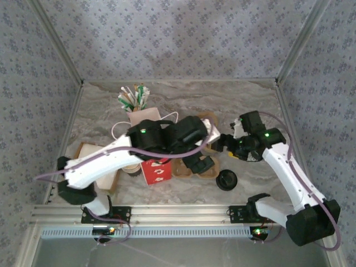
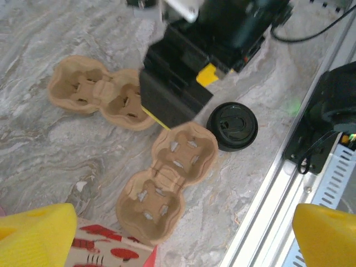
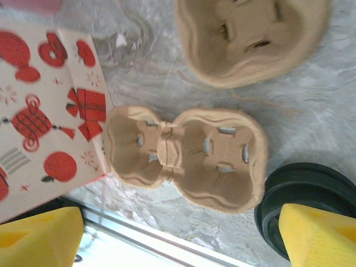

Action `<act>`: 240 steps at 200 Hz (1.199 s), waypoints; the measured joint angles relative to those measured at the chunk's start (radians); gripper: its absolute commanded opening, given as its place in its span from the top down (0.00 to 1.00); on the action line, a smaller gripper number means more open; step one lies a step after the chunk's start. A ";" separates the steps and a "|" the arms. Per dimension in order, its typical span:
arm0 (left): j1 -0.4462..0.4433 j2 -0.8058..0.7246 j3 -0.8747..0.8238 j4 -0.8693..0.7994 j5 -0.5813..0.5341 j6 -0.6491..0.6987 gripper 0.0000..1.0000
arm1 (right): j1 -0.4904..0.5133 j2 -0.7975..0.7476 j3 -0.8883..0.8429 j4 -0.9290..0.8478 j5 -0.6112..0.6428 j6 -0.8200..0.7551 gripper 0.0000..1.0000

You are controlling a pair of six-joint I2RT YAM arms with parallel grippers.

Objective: Pack the takeout coffee

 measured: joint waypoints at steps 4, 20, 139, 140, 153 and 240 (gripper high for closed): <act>0.002 -0.024 -0.014 0.005 0.000 -0.010 0.01 | 0.021 0.008 0.003 0.005 0.008 -0.007 0.10; 0.022 -0.119 -0.091 0.032 0.005 -0.058 0.01 | 0.090 0.033 0.012 0.020 0.031 -0.032 0.13; 0.371 -0.633 -0.554 0.127 0.140 -0.318 0.01 | 0.501 0.286 0.090 0.031 0.347 -0.497 0.20; 0.373 -0.635 -0.555 0.127 0.143 -0.318 0.01 | 0.501 0.290 0.090 0.031 0.352 -0.501 0.20; 0.391 -0.641 -0.568 0.127 0.155 -0.318 0.01 | 0.506 0.312 0.090 0.029 0.384 -0.551 0.24; 0.500 -0.657 -0.618 0.149 0.248 -0.312 0.01 | 0.531 0.393 0.090 0.068 0.363 -0.777 0.35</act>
